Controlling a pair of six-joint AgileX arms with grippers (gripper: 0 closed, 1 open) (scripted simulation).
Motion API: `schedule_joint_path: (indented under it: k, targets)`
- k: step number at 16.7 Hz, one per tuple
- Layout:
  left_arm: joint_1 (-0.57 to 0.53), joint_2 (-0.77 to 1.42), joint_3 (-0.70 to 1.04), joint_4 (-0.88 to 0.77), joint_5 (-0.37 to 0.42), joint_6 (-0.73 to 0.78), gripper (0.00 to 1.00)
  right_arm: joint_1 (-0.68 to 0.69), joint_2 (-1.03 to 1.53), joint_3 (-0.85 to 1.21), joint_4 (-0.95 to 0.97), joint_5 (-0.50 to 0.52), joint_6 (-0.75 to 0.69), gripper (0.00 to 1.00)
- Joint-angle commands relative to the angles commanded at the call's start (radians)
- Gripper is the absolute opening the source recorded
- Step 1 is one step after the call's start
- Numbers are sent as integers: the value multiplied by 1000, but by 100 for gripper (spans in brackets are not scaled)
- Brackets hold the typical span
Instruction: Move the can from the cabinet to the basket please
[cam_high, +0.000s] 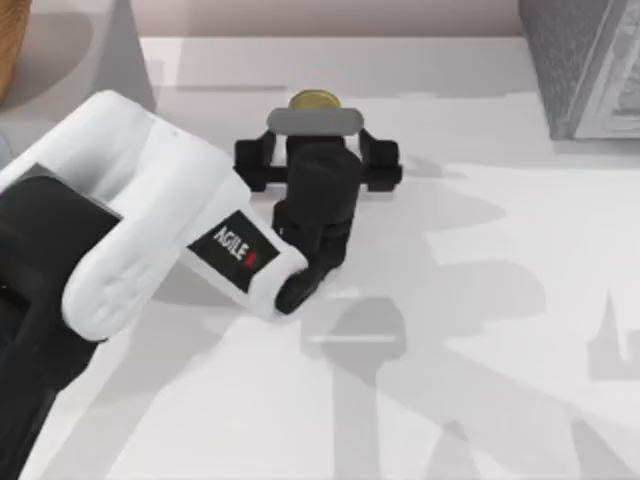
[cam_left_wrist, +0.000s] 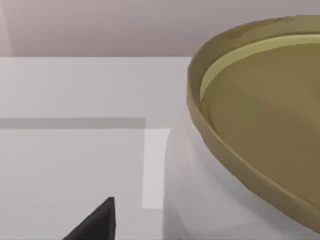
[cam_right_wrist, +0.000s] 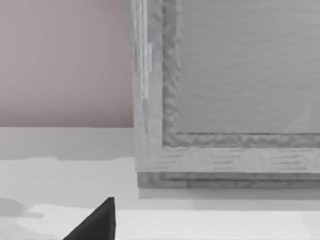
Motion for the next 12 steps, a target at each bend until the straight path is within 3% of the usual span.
schedule_joint_path:
  k: [3,12]
  targets:
    - [0,0,0,0,0,0,100,0,0,0,0,0,0,100]
    - [0,0,0,0,0,0,32,0,0,0,0,0,0,100]
